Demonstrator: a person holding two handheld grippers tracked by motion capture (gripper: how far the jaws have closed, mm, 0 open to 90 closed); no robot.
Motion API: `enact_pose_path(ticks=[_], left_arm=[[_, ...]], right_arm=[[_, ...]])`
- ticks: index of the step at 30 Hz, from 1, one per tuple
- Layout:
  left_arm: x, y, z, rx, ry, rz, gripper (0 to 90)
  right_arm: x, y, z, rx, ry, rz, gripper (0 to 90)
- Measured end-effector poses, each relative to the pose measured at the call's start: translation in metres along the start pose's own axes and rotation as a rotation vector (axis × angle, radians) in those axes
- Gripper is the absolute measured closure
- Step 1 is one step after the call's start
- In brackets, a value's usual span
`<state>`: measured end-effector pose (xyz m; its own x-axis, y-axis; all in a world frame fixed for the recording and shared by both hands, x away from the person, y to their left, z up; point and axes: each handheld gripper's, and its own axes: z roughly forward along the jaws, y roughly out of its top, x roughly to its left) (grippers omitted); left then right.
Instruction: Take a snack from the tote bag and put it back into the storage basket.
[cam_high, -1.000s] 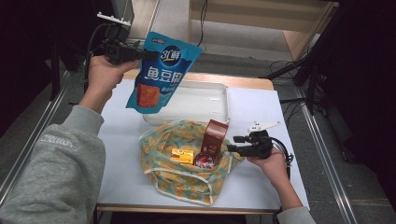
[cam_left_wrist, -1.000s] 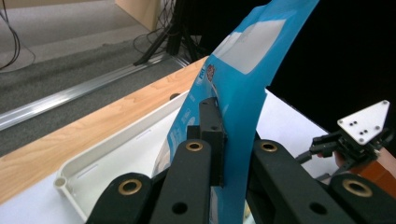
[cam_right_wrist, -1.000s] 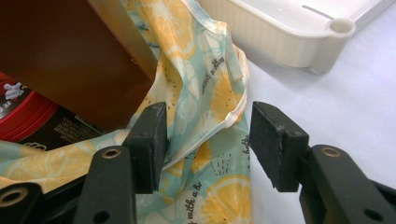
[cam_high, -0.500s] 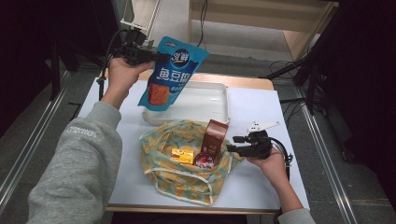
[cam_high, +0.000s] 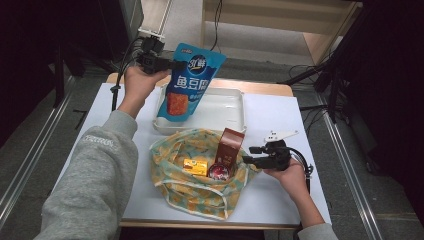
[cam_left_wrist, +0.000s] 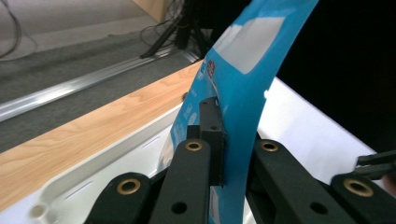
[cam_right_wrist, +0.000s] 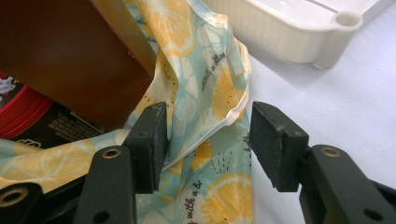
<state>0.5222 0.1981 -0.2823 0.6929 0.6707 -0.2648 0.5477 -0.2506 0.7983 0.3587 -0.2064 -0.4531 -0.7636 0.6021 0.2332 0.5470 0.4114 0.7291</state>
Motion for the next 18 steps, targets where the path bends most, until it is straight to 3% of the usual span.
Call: enact_pose_path(ticks=[3,7,12,18], left_arm=[[0.005,-0.006,-0.005,-0.009,0.003,-0.012,89.0],[0.008,-0.013,-0.01,0.014,0.023,0.003,88.8],[0.009,-0.021,-0.015,0.008,0.011,0.01,88.9],[0.005,-0.029,-0.019,0.03,0.017,0.045,88.8]], right_arm=[[0.001,0.0,-0.001,0.001,-0.002,-0.005,47.8],[0.001,0.0,-0.001,0.001,-0.002,-0.006,47.8],[0.001,0.0,0.001,0.002,0.0,-0.005,47.8],[0.002,0.0,0.001,0.005,0.001,-0.006,48.0]])
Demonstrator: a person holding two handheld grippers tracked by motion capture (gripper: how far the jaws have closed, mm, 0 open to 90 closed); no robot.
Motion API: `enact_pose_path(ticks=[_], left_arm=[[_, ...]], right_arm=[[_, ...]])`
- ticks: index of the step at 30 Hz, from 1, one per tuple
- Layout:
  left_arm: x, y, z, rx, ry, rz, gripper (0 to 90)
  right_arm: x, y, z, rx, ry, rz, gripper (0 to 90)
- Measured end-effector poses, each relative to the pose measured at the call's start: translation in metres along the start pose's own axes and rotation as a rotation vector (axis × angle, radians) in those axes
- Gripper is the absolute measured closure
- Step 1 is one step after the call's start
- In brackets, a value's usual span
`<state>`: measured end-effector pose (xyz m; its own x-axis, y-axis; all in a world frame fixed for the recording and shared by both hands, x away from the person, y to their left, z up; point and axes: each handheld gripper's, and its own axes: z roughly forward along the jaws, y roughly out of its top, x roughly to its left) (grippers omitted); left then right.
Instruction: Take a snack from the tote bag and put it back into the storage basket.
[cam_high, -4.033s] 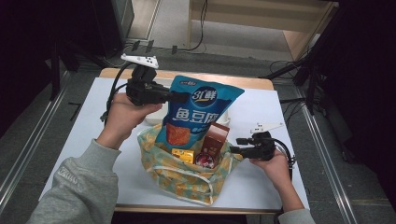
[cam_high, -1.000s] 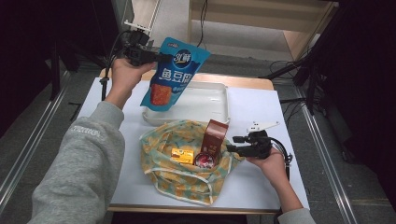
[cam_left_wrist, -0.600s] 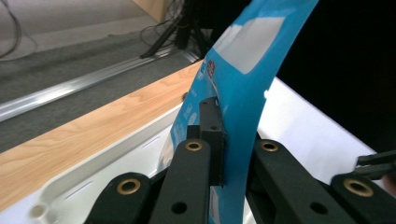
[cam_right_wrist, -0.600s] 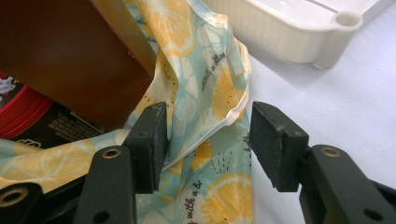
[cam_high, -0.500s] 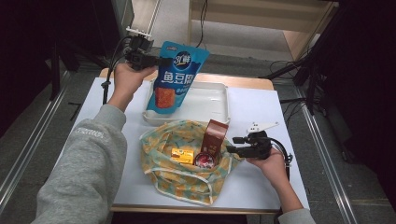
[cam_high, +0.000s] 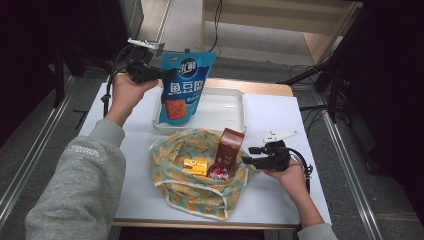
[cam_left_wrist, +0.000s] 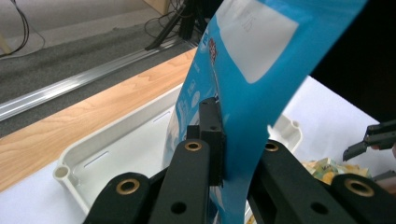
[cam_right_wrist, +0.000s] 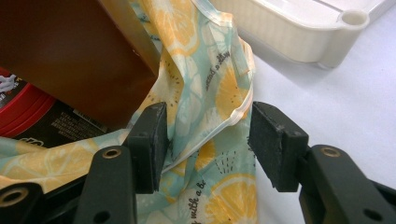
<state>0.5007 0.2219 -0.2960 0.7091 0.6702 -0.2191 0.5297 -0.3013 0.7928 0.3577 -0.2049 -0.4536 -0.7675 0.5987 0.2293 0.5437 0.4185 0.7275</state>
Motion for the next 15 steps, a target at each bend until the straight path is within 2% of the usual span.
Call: enact_pose_path(ticks=[6,8,15], left_arm=[[0.001,-0.008,0.0,0.008,0.014,0.004,88.4],[0.003,-0.012,0.004,0.024,0.013,0.0,88.2],[0.002,-0.014,0.011,0.015,-0.004,-0.002,88.3]], right_arm=[[0.0,0.0,0.001,0.004,0.0,-0.004,48.0],[0.0,0.0,0.001,0.003,0.0,-0.007,48.0],[0.0,0.0,0.002,0.003,0.002,-0.006,48.1]])
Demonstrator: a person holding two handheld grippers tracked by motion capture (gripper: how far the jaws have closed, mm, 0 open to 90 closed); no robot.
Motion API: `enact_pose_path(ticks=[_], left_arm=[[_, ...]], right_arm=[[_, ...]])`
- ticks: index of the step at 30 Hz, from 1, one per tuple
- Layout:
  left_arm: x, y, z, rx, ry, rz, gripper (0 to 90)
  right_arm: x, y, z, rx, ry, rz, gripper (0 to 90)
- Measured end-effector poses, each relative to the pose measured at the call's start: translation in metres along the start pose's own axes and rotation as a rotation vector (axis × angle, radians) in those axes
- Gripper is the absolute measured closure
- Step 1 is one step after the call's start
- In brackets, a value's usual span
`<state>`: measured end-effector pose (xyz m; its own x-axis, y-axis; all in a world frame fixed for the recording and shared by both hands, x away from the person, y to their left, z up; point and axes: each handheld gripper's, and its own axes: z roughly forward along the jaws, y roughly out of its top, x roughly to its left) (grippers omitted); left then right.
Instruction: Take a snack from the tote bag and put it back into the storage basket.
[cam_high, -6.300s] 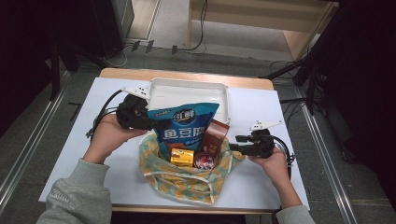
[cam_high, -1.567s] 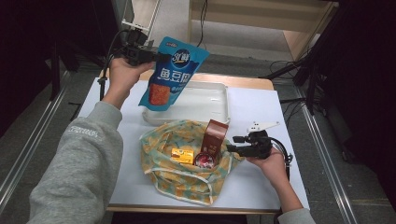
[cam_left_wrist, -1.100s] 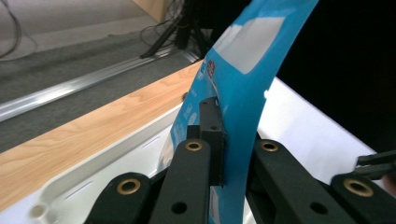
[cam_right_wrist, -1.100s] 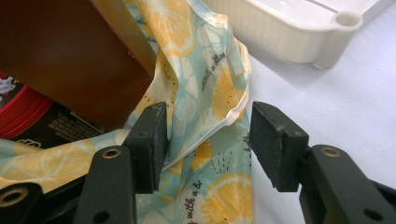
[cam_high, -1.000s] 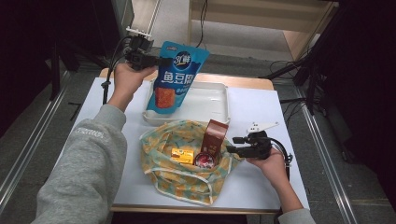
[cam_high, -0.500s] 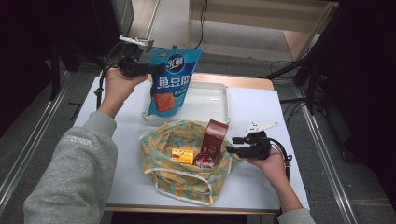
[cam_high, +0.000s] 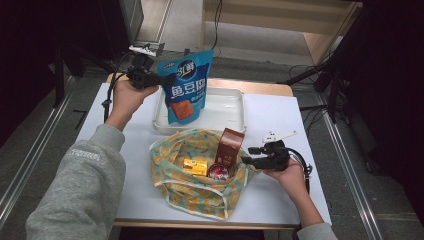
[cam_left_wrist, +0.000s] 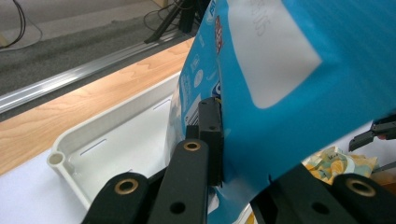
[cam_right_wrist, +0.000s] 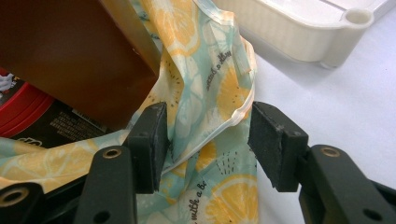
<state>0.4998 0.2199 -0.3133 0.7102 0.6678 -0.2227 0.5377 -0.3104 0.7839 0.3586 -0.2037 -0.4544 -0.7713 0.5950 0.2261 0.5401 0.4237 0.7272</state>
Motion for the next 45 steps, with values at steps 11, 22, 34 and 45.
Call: enact_pose_path(ticks=[11,22,34,45], left_arm=[[-0.003,0.004,0.014,-0.013,-0.002,-0.006,88.6],[-0.008,0.008,0.026,0.006,0.0,0.008,85.1],[-0.014,-0.005,0.027,0.073,0.021,-0.005,55.2],[-0.016,-0.026,0.023,0.098,0.019,0.009,52.7]], right_arm=[[0.001,0.0,0.0,0.001,0.003,-0.002,48.4],[0.001,0.0,-0.001,0.0,0.003,0.002,48.5],[0.0,0.0,-0.001,0.0,0.003,0.004,48.5],[0.002,-0.001,-0.001,0.006,0.005,0.0,48.5]])
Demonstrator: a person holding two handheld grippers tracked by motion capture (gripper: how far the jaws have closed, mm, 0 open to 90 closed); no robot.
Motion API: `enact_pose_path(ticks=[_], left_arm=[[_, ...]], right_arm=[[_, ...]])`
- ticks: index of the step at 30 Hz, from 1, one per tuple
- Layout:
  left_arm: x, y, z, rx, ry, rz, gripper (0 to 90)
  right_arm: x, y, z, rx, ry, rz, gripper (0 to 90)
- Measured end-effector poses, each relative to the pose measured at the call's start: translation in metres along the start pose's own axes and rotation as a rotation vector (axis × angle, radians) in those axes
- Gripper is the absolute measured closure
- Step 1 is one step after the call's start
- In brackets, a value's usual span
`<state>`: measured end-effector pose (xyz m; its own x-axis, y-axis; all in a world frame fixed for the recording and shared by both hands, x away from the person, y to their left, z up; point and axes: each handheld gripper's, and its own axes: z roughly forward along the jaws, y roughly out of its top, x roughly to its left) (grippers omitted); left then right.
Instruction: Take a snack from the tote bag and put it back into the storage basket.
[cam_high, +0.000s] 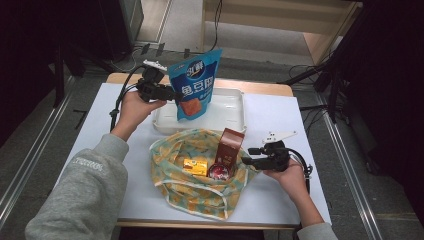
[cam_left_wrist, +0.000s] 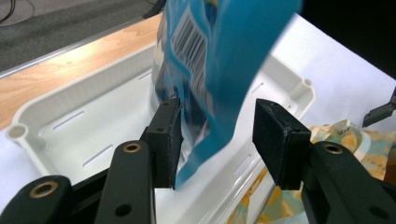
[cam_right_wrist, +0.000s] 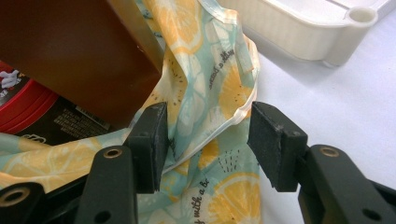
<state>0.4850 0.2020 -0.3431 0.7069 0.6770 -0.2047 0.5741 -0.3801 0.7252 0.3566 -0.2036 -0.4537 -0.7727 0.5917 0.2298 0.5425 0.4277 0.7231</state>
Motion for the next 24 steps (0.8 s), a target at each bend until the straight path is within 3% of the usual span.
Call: enact_pose_path(ticks=[12,24], left_arm=[[0.003,-0.034,0.009,0.028,0.004,-0.024,55.4],[0.007,-0.043,0.033,0.066,0.029,-0.058,63.4]], right_arm=[[0.0,0.001,0.001,0.002,0.003,-0.012,48.5],[-0.001,0.002,0.003,0.005,0.007,-0.014,48.5]])
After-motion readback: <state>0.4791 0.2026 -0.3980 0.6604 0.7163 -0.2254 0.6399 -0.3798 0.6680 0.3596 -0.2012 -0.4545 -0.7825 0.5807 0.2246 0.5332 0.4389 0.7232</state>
